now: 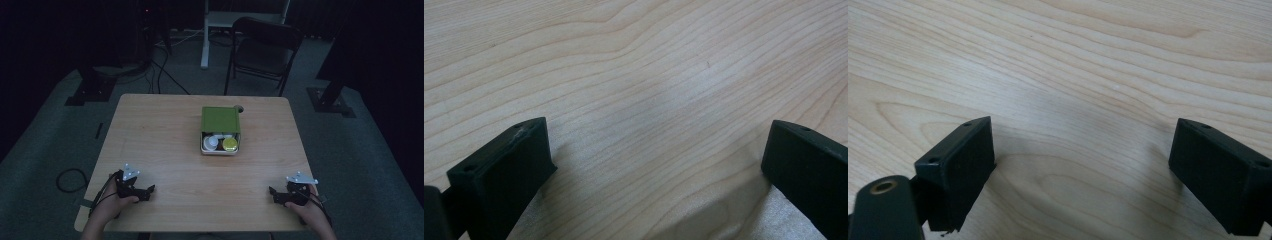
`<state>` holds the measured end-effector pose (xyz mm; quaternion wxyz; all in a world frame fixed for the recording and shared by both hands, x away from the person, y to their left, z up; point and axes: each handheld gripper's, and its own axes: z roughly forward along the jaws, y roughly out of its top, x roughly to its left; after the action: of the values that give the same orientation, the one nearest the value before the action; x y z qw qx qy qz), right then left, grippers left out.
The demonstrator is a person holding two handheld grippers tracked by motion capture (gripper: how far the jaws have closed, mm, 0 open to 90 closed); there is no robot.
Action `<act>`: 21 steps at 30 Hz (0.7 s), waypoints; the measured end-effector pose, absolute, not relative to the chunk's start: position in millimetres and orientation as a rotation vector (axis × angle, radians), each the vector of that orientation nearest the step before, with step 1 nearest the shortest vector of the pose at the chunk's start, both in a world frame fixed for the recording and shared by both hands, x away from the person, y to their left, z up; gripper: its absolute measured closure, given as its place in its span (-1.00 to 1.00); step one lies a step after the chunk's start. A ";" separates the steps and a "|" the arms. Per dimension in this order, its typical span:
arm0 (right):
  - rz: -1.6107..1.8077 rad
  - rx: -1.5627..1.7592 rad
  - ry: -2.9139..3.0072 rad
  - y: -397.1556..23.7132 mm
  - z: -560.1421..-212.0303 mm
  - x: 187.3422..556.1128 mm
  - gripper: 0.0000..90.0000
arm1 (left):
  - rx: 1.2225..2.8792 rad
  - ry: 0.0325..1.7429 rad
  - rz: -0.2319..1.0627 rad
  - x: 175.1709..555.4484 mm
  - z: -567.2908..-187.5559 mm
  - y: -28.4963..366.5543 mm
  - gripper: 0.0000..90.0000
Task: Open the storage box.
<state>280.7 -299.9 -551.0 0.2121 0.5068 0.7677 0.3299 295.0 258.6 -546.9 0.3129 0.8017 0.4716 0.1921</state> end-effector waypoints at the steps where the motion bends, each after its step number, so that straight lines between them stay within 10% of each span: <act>1: 0.918 1.406 2.132 -299.4 -551.0 280.8 -0.76 | 2.116 1.243 0.506 295.1 -546.9 258.7 -1.00; 21: 0.872 1.255 2.198 -259.0 -543.3 294.3 -0.71 | 2.116 1.242 0.507 295.0 -546.9 258.7 -1.00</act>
<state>294.3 -259.0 -543.3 0.2304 0.4561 0.7990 0.3171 295.0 258.7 -546.9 0.3128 0.8021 0.4710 0.1921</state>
